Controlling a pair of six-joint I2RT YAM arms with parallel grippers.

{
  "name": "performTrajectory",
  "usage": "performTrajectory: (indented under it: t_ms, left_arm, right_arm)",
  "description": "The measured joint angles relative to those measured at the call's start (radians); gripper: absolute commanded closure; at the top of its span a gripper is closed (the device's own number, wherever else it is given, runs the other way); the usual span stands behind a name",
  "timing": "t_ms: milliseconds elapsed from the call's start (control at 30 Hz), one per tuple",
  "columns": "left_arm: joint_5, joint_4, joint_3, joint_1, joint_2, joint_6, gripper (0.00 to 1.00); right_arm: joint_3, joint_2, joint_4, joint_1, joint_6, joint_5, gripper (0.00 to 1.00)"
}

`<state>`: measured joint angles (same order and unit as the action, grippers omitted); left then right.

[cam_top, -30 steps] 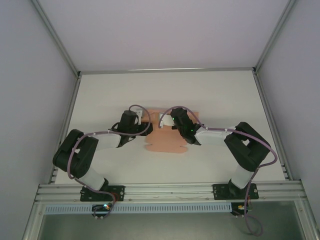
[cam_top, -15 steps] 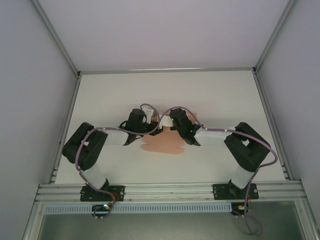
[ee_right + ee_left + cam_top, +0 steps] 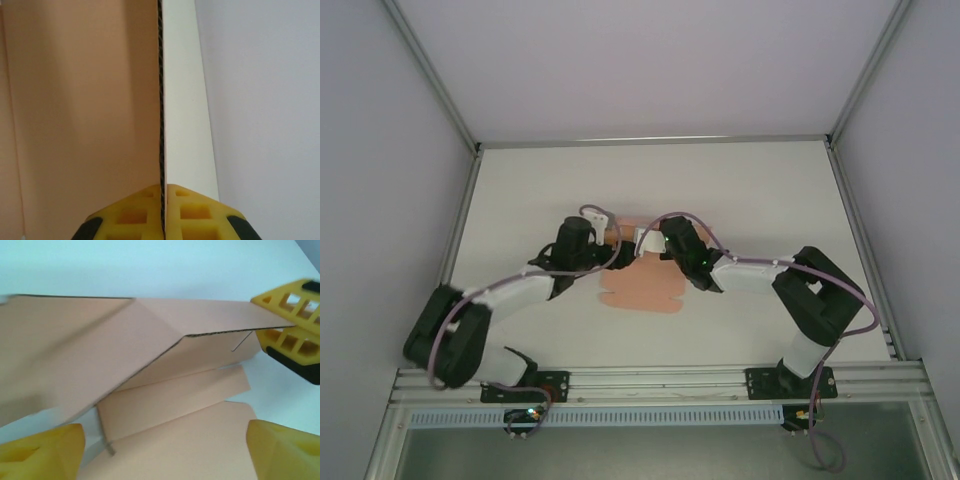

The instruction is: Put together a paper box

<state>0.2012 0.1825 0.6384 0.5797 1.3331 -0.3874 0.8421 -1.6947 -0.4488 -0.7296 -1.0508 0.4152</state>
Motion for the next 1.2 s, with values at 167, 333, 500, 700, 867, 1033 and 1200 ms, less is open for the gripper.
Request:
performTrajectory:
  t_ms: [167, 333, 500, 700, 867, 1033, 1200]
  left_arm:
    - [-0.092, -0.186, 0.087, -0.106, -0.156, 0.006, 0.0]
    - [-0.141, -0.241, 0.126, -0.325, -0.124, -0.011, 0.0]
    - [-0.124, -0.287, 0.221, -0.423, 0.101, 0.009, 0.0]
    - [-0.003, -0.313, 0.323, -0.43, 0.309, 0.057, 0.15]
    - [0.194, -0.247, 0.301, -0.417, 0.344, 0.081, 0.26]
    - [0.321, -0.169, 0.192, -0.342, 0.275, 0.096, 0.36]
    - [0.378, -0.089, 0.085, -0.248, 0.187, 0.101, 0.35]
  right_arm:
    - [-0.012, -0.012, -0.017, -0.002, -0.036, -0.003, 1.0]
    - [-0.013, -0.015, -0.026, -0.002, -0.048, -0.011, 1.0]
    - [-0.019, -0.016, -0.035, -0.002, -0.051, -0.028, 1.0]
    - [-0.02, -0.016, -0.039, -0.002, -0.05, -0.031, 1.0]
    - [-0.02, -0.024, -0.05, -0.001, -0.05, -0.026, 1.0]
    - [-0.021, -0.029, -0.062, -0.001, -0.051, -0.026, 1.0]
    - [-0.049, -0.031, -0.121, -0.003, -0.077, -0.022, 1.0]
